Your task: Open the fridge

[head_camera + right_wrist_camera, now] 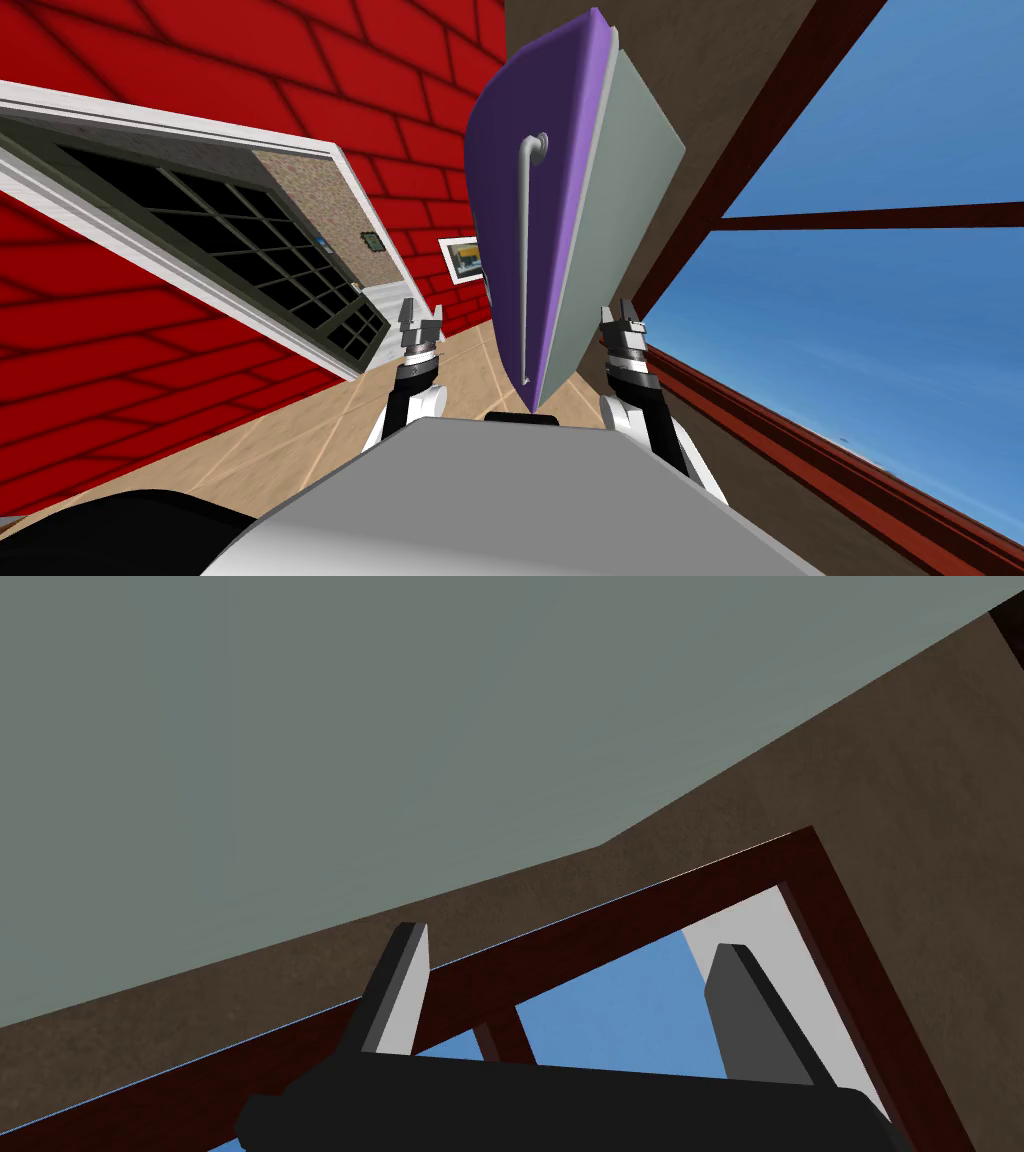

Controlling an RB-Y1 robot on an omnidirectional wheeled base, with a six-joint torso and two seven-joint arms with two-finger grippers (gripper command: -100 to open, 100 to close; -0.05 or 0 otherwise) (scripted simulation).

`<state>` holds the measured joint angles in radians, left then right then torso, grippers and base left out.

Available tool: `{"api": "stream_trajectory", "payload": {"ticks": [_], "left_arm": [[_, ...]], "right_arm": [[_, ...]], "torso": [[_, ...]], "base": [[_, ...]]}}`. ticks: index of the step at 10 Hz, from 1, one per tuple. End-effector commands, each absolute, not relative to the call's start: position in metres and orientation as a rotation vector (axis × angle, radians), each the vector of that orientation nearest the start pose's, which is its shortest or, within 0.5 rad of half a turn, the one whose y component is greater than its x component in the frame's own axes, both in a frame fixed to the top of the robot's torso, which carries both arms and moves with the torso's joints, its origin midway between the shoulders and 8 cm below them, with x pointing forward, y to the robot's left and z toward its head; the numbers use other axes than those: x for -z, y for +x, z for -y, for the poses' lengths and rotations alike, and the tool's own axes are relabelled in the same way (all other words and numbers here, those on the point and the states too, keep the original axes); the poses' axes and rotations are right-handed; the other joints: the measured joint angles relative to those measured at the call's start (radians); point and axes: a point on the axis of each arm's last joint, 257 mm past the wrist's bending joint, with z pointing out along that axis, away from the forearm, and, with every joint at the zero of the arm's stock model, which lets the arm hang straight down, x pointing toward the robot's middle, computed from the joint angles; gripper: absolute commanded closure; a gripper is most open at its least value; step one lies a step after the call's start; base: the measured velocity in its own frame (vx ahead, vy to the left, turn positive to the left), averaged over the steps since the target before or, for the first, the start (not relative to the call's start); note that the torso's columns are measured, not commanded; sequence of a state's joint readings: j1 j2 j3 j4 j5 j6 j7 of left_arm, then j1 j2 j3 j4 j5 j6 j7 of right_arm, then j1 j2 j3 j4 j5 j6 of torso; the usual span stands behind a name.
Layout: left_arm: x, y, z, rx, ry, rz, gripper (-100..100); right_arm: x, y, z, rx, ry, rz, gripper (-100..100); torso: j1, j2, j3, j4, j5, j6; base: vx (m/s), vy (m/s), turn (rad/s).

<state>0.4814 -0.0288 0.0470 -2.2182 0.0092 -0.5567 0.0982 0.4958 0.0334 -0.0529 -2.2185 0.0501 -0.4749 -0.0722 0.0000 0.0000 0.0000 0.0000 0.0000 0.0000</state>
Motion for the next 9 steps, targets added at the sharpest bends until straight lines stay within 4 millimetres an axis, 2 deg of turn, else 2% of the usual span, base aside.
{"api": "stream_trajectory", "payload": {"ticks": [1, 9], "left_arm": [[-0.0143, 0.3437, -0.2981, 1.360, -0.704, -0.542, 0], [-0.0144, 0.3437, -0.2981, 1.360, -0.704, -0.541, 0]], "right_arm": [[0.0067, 0.3565, 0.2988, -1.266, 0.742, -0.645, 0], [0.0065, 0.3565, 0.2987, -1.266, 0.742, -0.645, 0]], "torso": [[0.000, 0.040, -0.082, 0.041, 0.000, 0.000], [0.000, 0.618, -1.234, 0.617, 0.000, 0.000]], "base": [[0.000, 0.000, 0.000], [0.000, 0.000, 0.000]]}}
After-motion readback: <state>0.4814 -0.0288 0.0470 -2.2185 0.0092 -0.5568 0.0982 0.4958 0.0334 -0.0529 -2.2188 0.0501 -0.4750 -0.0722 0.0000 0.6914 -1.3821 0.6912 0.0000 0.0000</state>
